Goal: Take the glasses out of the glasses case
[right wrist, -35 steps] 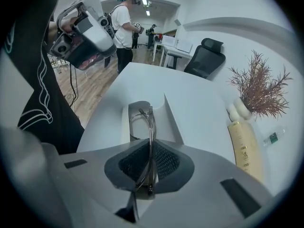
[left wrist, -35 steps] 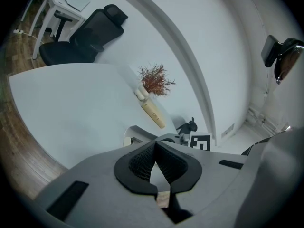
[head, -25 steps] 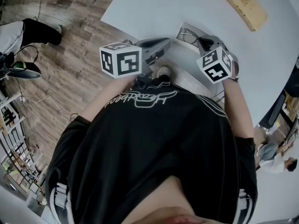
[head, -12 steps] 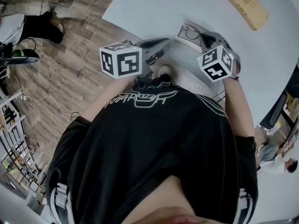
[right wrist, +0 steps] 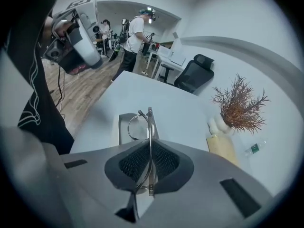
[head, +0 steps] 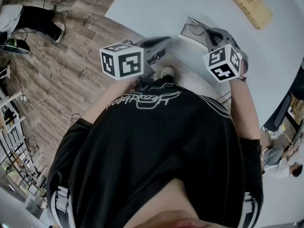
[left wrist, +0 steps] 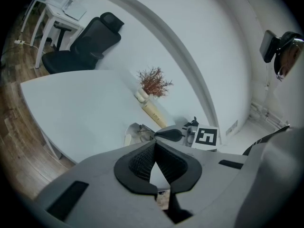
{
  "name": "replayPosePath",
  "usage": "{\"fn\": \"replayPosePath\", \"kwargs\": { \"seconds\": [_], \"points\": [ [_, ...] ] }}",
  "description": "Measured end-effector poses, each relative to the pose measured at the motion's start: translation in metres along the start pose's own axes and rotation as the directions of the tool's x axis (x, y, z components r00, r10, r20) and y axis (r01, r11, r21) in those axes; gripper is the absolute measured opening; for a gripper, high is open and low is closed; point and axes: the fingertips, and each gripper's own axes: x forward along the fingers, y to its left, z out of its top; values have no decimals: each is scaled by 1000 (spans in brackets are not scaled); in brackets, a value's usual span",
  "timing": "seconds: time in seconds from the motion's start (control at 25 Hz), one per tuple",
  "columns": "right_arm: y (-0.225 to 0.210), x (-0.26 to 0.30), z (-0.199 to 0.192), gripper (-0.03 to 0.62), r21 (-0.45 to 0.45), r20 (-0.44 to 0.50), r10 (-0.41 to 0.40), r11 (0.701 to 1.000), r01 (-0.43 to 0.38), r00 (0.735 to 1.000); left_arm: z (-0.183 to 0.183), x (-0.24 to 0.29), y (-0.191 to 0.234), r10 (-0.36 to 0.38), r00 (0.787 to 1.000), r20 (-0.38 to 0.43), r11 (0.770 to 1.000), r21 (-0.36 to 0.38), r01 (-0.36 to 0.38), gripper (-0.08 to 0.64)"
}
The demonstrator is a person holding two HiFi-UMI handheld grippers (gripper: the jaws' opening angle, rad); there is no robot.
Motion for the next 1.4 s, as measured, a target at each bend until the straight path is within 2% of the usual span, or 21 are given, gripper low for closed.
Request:
{"fn": "replayPosePath", "kwargs": {
  "seconds": [0.28,0.48,0.64,0.88,1.08,1.2,1.4],
  "points": [
    [2,-29,15,18,60,72,-13,998,9,997,6,-14,-12,12,998,54,1000,15,-13,8],
    [9,-56,16,18,159,149,-38,987,15,988,0,-22,-30,14,996,87,999,37,-18,8],
    [11,-87,21,18,270,227,-67,963,4,972,-4,-29,-52,-9,994,110,998,62,2,8],
    [11,-149,27,18,413,362,-130,910,-34,923,-12,-40,-93,-48,987,152,996,83,36,8],
    [27,-204,25,18,422,425,-183,907,-15,886,-38,-53,-128,-52,982,180,995,98,35,8],
    [39,-238,28,18,448,467,-207,894,-28,860,-53,-66,-152,-69,978,198,993,110,47,8],
    [54,-287,18,18,536,556,-238,835,-124,796,-74,-72,-190,-99,967,234,988,136,68,8]
  ]
}}
